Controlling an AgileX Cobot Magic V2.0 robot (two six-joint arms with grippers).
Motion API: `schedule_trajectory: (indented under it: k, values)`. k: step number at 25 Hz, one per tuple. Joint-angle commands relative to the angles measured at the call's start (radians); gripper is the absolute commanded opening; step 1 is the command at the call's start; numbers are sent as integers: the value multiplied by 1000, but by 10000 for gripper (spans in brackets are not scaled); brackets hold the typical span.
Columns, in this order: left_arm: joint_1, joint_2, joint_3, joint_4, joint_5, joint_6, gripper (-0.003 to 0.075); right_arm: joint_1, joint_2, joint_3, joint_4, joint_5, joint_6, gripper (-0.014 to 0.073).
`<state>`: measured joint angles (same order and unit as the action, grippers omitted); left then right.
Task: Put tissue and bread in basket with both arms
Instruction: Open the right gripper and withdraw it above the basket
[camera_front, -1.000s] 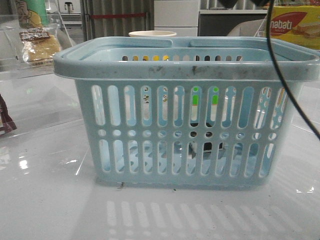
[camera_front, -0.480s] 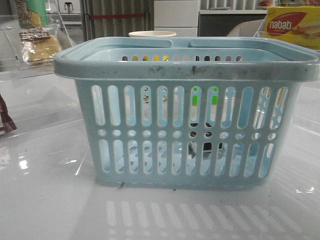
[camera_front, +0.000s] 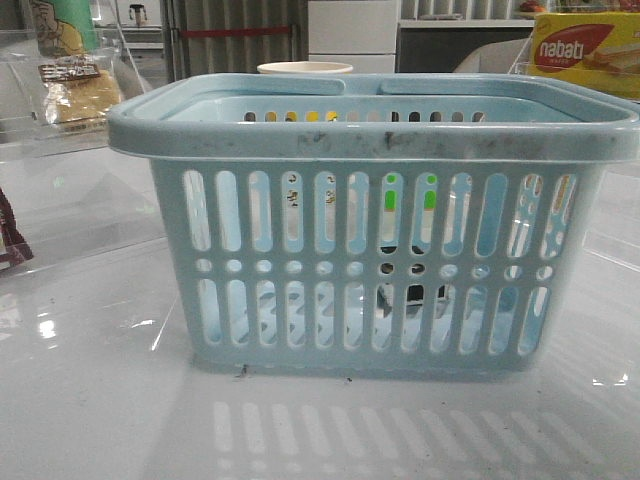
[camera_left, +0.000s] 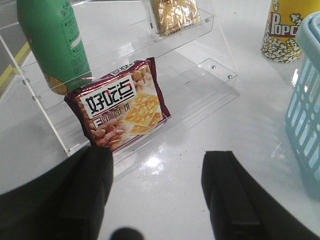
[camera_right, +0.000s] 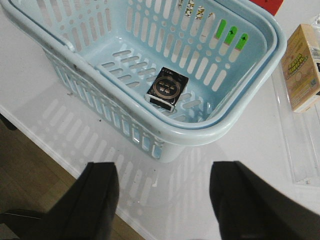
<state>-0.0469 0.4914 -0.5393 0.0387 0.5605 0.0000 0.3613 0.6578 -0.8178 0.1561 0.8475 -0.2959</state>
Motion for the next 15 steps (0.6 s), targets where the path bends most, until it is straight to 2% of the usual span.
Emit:
schedule_trajectory:
  k: [1, 9, 15]
  values:
    - [2, 10, -29, -6, -82, 0, 455, 2, -3, -24, 3, -72, -8, 510]
    - [2, 40, -40, -6, -196, 0, 460, 2, -3, -24, 3, -72, -8, 510]
    - [2, 262, -136, -6, -192, 0, 578, 2, -3, -24, 3, -72, -8, 510]
